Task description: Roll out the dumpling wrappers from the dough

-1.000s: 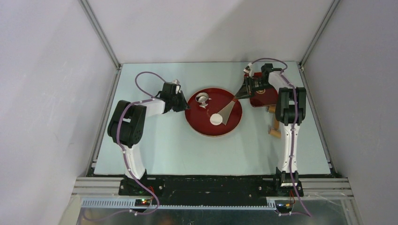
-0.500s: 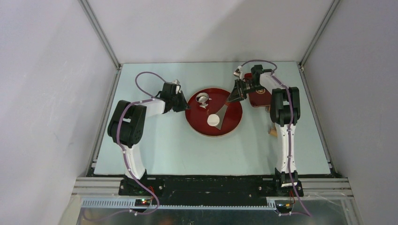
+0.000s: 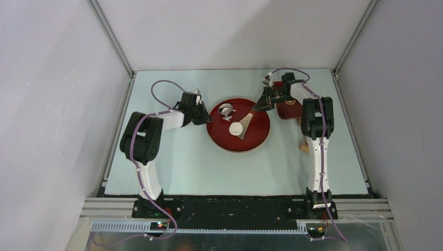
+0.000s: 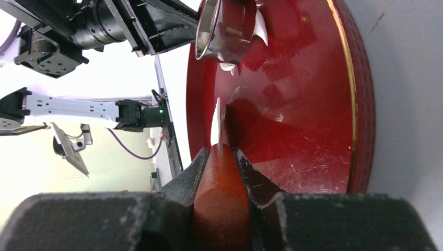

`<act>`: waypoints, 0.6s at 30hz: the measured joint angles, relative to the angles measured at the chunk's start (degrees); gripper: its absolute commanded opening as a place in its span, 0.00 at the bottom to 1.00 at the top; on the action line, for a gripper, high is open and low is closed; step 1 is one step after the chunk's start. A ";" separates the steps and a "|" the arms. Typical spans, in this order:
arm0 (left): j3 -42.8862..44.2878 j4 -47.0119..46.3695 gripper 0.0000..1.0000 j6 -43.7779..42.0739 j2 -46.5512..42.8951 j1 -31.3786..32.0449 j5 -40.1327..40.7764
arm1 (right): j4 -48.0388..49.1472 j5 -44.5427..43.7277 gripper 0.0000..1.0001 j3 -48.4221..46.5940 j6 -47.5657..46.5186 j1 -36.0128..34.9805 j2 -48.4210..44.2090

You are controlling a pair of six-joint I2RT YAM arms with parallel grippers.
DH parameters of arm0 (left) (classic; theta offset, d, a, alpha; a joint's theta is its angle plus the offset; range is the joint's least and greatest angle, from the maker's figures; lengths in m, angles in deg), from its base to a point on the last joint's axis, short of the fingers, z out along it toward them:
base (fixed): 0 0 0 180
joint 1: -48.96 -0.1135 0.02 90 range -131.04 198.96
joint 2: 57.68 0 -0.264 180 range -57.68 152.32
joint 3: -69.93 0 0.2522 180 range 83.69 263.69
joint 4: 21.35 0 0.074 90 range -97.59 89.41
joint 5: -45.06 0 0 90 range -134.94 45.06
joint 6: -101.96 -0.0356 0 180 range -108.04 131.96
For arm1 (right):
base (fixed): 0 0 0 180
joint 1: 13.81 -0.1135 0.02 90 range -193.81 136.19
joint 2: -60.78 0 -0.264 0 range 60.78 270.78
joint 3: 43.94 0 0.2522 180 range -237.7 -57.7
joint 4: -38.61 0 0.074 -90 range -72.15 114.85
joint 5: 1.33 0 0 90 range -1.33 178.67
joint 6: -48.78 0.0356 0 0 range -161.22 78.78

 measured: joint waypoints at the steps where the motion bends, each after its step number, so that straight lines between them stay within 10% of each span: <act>1: 0.00 0.00 0.30 0.00 0.00 0.02 -0.04 | 0.74 0.57 0.00 0.35 0.44 0.15 0.15; 18: 0.76 0.50 0.99 0.52 -2.01 -1.60 -3.26 | 13.14 7.67 0.00 13.57 9.44 4.33 -6.73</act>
